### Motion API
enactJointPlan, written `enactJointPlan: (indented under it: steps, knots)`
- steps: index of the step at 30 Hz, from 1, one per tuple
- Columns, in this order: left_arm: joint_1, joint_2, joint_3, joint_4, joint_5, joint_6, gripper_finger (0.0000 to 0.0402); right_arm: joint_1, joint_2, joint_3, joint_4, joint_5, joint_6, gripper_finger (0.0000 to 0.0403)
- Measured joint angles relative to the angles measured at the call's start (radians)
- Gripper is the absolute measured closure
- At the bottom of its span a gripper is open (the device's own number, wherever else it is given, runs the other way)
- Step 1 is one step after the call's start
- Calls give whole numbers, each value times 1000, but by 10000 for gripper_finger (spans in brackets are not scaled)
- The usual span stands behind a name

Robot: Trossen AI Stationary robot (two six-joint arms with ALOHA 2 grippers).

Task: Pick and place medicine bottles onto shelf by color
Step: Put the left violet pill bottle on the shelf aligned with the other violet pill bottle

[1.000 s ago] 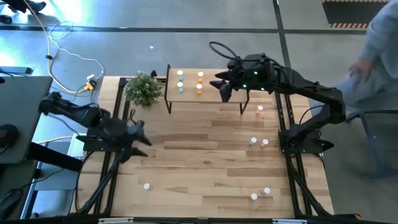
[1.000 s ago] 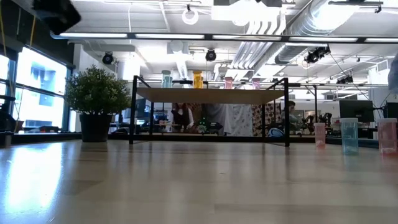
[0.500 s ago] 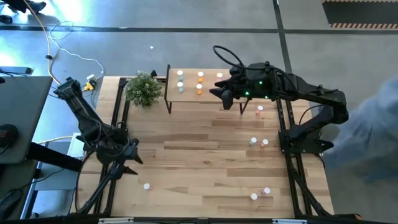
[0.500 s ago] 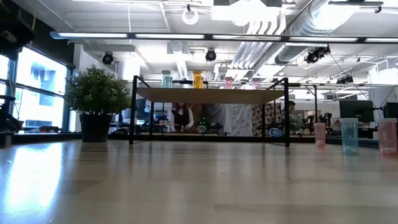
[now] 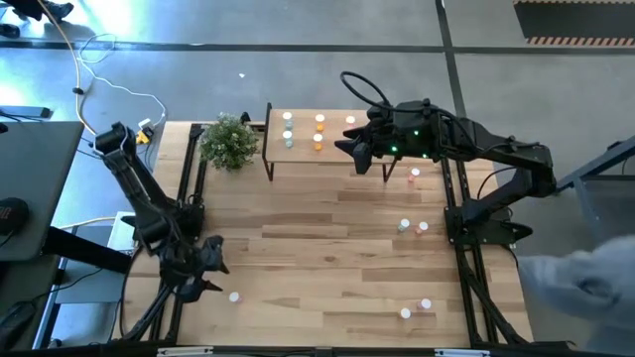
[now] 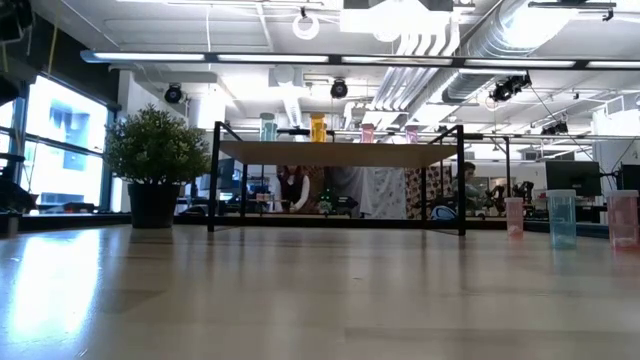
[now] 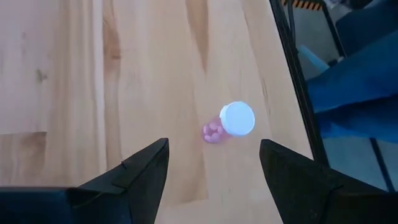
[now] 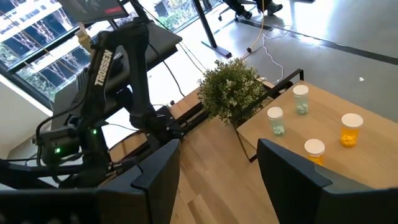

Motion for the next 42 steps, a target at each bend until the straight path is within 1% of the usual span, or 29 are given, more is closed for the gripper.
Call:
enactJointPlan:
  steps: [9,18,23,30,36,42]
  knots:
    - [-14,176,0,142,4,0,158,0,0,0,0,0,0,198]
    - [-13,312,0,269,3,-9,158,0,0,0,-2,0,-1,198]
    - [-13,374,0,344,-19,-12,158,0,0,0,-6,0,-1,198]
    - [-12,430,0,392,-53,-29,158,0,0,0,-14,0,-1,198]
    - [-11,435,0,403,-76,-29,159,0,0,0,-26,0,-1,198]
    - [-11,435,0,417,-79,-29,179,0,0,0,-31,-1,-2,198]
